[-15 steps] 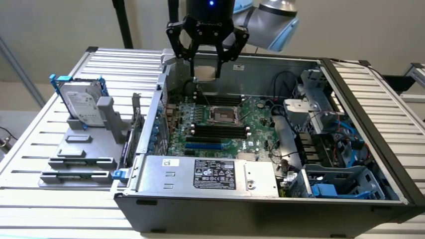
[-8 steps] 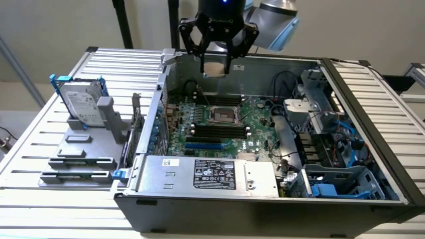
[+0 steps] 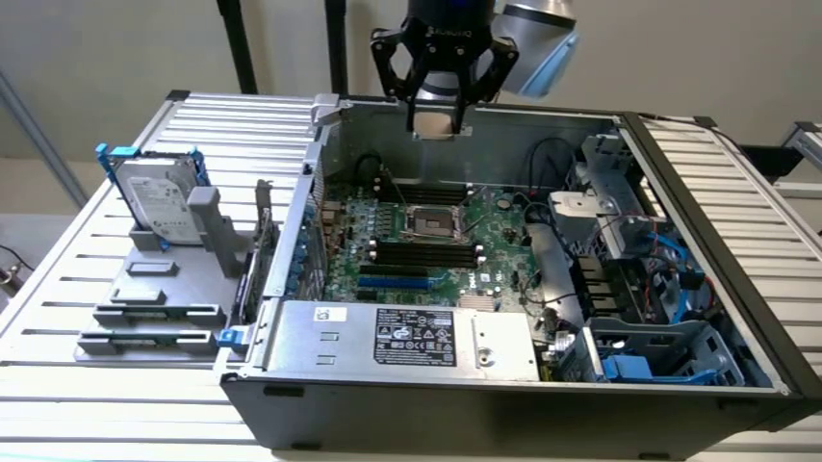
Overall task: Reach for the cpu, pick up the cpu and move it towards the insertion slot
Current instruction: 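Pick up the cpu and move it towards the insertion slot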
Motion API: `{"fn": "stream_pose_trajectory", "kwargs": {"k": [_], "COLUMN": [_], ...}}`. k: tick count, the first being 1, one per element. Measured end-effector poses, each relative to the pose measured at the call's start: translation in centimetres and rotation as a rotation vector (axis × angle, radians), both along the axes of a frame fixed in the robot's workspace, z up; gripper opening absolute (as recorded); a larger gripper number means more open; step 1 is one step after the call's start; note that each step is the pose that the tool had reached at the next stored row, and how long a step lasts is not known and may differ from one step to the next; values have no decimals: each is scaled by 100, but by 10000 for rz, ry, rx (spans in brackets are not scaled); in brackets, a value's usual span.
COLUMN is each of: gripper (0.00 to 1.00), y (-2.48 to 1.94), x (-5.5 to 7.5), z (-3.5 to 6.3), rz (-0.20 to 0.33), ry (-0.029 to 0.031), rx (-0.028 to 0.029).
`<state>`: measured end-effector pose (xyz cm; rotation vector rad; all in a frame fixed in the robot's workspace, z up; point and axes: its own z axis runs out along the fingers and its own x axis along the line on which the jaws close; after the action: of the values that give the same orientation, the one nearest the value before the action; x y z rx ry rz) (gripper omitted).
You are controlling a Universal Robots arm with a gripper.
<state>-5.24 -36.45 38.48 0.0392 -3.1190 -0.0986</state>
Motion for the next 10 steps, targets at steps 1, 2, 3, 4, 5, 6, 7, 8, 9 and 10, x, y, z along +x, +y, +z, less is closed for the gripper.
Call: {"fn": "stream_pose_trajectory", "kwargs": {"k": [1,2,3,4,5,6,7,8,9,10], "gripper": [54,54,54,54,54,54,54,54,54,54], "y": [29,62,95,131,167,202,236,264,281,292], "x": [25,49,69,86,103,120,135,149,159,165], "z": [-5,-15,-30,-47,-64,-81,-99,-117,-135,-153], "rz": [0,0,0,-1,-1,0,0,0,1,2], "ry": [1,1,0,0,1,1,1,2,1,1], "rx": [-1,-2,-3,-5,-8,-9,-12,-15,-16,-16]}}
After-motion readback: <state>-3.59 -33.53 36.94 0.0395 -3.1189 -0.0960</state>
